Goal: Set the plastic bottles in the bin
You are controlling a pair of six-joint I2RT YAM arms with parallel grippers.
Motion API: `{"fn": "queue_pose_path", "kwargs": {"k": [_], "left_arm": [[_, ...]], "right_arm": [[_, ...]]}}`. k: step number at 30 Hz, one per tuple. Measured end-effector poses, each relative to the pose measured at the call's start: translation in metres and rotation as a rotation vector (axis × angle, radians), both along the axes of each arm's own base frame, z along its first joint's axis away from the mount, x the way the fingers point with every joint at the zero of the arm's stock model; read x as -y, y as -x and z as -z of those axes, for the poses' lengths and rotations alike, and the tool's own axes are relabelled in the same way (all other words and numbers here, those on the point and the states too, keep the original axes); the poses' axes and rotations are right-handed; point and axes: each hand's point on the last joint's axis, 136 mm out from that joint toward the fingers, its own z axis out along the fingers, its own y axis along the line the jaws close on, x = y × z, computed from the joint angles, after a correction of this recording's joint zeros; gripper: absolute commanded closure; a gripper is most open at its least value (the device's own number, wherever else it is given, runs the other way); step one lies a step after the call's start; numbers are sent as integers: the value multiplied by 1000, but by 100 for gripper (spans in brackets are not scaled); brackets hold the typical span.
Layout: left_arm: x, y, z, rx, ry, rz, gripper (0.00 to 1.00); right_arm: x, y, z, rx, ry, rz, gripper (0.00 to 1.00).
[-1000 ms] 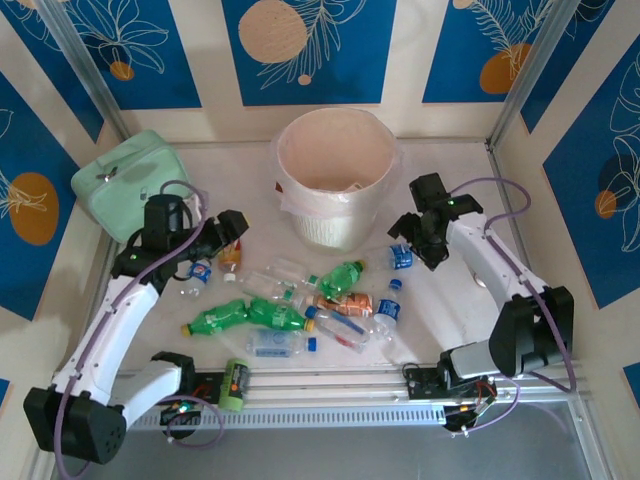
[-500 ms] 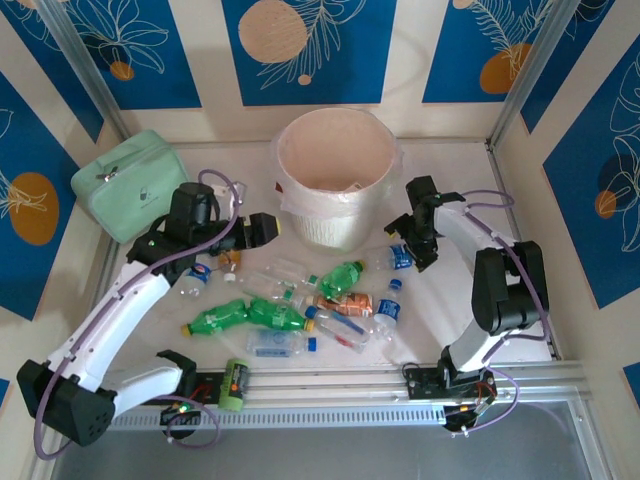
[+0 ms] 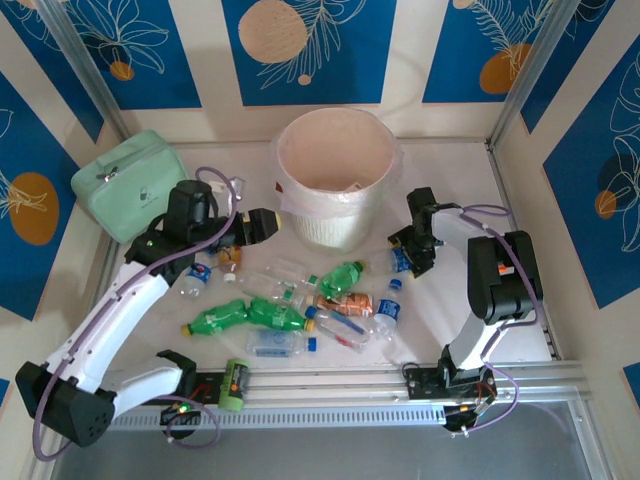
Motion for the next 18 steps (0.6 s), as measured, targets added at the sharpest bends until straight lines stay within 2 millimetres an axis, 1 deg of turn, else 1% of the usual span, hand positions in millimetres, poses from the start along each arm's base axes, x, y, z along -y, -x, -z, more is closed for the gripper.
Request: {"fn": "queue_pose_path", "kwargs": {"k": [2, 6, 8, 11, 14, 17, 18], "left_arm": [[0, 1, -1, 3, 2, -1, 25], [0, -2, -4, 22, 7, -7, 25], [0, -4, -6, 31, 10, -13, 24], [0, -7, -10, 38, 28, -26, 21], [2, -10, -18, 55, 57, -34, 18], [8, -10, -27, 69, 94, -22, 18], [11, -9, -30, 74, 111, -8, 17]], "right_arm": [[4, -2, 0, 7, 0, 4, 31], [9, -4, -5, 30, 1, 2, 35], [10, -6, -12, 50, 2, -8, 36], [12, -5, -29, 89, 9, -20, 37], [14, -2, -61, 169, 15, -38, 38], [16, 3, -106, 282, 21, -52, 39], [17, 4, -125, 329, 26, -59, 40]]}}
